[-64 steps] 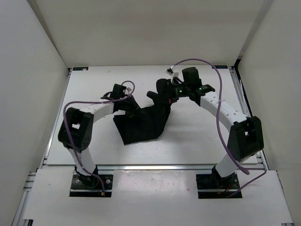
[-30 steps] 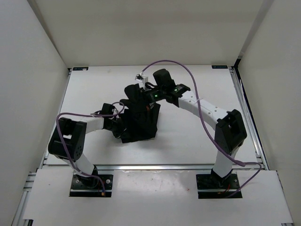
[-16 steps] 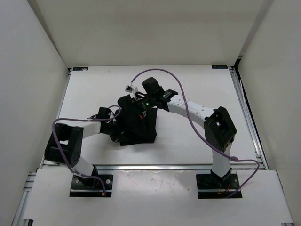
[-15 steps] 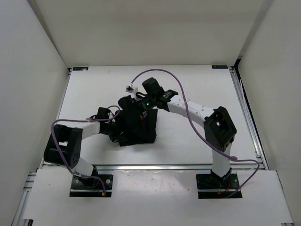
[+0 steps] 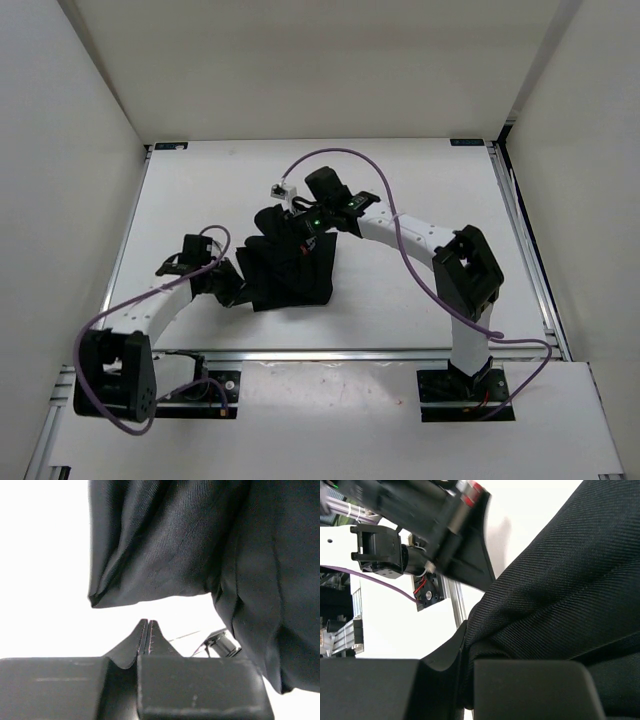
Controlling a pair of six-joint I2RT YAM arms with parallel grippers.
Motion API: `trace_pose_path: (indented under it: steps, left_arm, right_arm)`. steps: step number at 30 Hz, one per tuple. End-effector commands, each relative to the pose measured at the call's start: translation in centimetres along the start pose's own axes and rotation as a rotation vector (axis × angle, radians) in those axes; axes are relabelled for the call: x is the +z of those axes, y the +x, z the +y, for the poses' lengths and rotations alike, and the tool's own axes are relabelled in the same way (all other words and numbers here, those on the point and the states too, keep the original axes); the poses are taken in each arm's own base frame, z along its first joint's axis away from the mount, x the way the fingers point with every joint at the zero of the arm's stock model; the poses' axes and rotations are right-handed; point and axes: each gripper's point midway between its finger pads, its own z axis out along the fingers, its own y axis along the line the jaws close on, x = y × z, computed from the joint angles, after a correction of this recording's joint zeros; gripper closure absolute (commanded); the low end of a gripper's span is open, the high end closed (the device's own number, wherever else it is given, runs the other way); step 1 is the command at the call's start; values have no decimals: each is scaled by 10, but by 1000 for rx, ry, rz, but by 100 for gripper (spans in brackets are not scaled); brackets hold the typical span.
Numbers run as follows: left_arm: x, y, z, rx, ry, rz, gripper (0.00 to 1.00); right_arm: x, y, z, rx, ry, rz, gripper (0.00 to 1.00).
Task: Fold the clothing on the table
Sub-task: Fold the skirt
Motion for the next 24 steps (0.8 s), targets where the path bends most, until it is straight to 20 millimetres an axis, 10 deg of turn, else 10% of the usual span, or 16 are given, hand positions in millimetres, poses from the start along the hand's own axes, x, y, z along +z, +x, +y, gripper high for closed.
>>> trace_pose_path:
  steps: [1, 13, 21, 24]
  left_arm:
    - [-19, -12, 17, -40, -69, -73, 100]
    - [-56, -31, 38, -193, -125, -232, 100]
    - [-57, -35, 31, -198, -116, -227, 100]
    - [-62, -39, 31, -193, -133, -246, 100]
  right_arm:
    - [-7, -16, 12, -77, -25, -39, 100]
    - [17, -20, 29, -110, -65, -3, 96]
    - [43, 10, 30, -76, -112, 104, 6]
    - [26, -5, 35, -107, -100, 51, 1]
